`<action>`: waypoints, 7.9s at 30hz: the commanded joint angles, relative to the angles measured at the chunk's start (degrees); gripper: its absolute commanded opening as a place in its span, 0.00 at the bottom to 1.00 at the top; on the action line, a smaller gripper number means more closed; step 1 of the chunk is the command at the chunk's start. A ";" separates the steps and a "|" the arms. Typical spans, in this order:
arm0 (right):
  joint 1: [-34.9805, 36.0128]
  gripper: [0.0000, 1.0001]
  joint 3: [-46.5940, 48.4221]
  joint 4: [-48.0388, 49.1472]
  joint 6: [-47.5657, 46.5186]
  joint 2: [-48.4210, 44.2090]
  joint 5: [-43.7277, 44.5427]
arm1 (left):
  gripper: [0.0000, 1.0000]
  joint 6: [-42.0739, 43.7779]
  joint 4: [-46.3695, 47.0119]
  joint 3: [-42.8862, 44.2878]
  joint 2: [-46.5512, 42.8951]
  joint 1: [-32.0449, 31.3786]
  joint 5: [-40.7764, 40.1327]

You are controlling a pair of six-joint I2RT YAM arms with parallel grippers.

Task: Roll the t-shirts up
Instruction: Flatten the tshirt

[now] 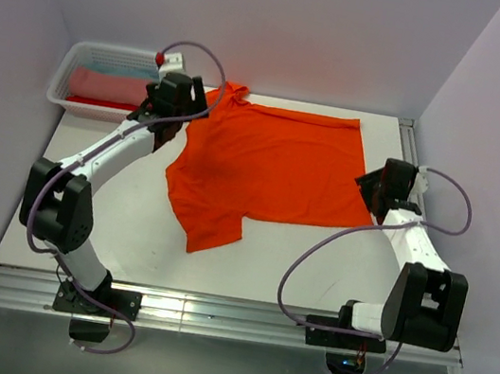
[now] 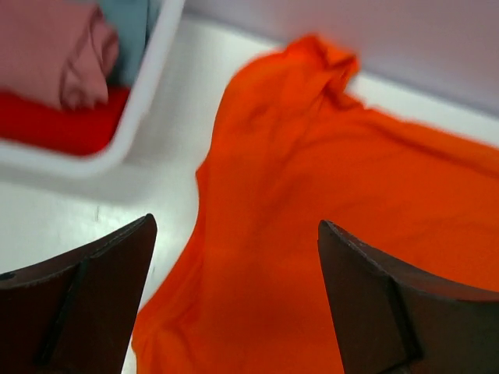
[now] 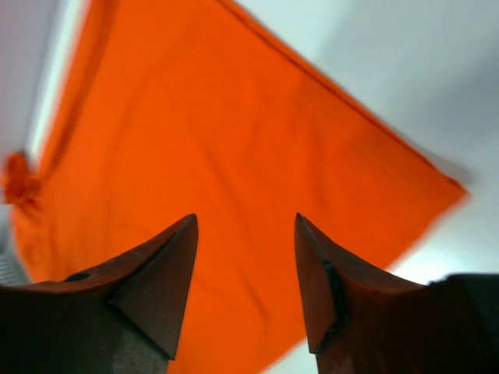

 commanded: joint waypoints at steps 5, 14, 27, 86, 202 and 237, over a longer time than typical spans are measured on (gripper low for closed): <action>-1.91 0.62 -6.64 -1.42 0.96 -3.22 3.18 | 0.88 -8.63 -0.31 -12.58 -0.85 2.01 3.07; -2.35 0.60 -7.16 -5.65 7.28 3.03 10.12 | 0.88 -9.95 7.96 -22.96 -4.80 3.50 6.75; -4.19 0.50 -7.17 -7.75 10.89 7.42 12.58 | 0.87 -12.59 15.96 -26.13 -0.77 7.45 12.74; -8.94 0.00 -11.65 -4.85 12.65 5.67 9.24 | 0.57 -10.13 4.55 -13.66 17.69 5.44 10.81; -9.91 0.00 -12.00 -2.12 9.83 6.37 5.28 | 0.00 -6.26 -5.12 11.66 32.11 6.93 6.86; -9.99 0.00 -12.09 -1.95 10.01 6.28 5.11 | 0.04 -0.28 -8.39 18.99 29.23 3.85 -6.60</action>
